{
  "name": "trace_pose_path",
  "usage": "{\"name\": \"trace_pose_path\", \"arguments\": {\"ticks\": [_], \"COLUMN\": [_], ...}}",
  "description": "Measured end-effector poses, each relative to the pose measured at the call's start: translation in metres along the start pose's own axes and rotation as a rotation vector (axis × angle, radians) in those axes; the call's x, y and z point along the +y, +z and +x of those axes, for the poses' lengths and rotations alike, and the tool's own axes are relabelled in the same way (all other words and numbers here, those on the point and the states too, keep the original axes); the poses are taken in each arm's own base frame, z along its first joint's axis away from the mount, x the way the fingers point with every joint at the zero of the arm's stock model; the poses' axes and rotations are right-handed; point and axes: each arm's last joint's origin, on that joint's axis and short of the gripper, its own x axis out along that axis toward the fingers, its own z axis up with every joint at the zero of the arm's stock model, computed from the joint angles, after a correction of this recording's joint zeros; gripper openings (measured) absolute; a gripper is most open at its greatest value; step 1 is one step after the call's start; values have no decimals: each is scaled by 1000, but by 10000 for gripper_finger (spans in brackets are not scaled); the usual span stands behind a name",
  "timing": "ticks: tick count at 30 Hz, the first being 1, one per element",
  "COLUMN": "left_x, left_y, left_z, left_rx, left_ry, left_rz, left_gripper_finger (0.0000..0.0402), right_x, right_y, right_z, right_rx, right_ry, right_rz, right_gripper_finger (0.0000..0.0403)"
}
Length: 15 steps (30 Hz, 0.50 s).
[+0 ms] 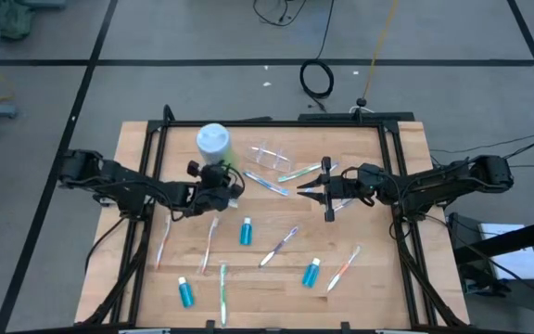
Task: Pick & Place toothbrushing station
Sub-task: Adjust the green disinfectant wipes
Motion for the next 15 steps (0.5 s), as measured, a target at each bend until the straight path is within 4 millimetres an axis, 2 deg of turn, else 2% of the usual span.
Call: {"name": "trace_pose_path", "arguments": {"ticks": [6,15], "left_x": [9,28], "left_y": [3,4], "left_z": [13,38], "left_rx": [-18,43], "left_ry": [104,210], "left_rz": [-9,17], "left_gripper_finger": [102,102], "right_x": [0,0], "right_y": [0,0], "right_z": [0,0], "right_rx": [1,2], "right_ry": [0,0], "right_rz": [0,0], "right_gripper_finger": [55,55]}}
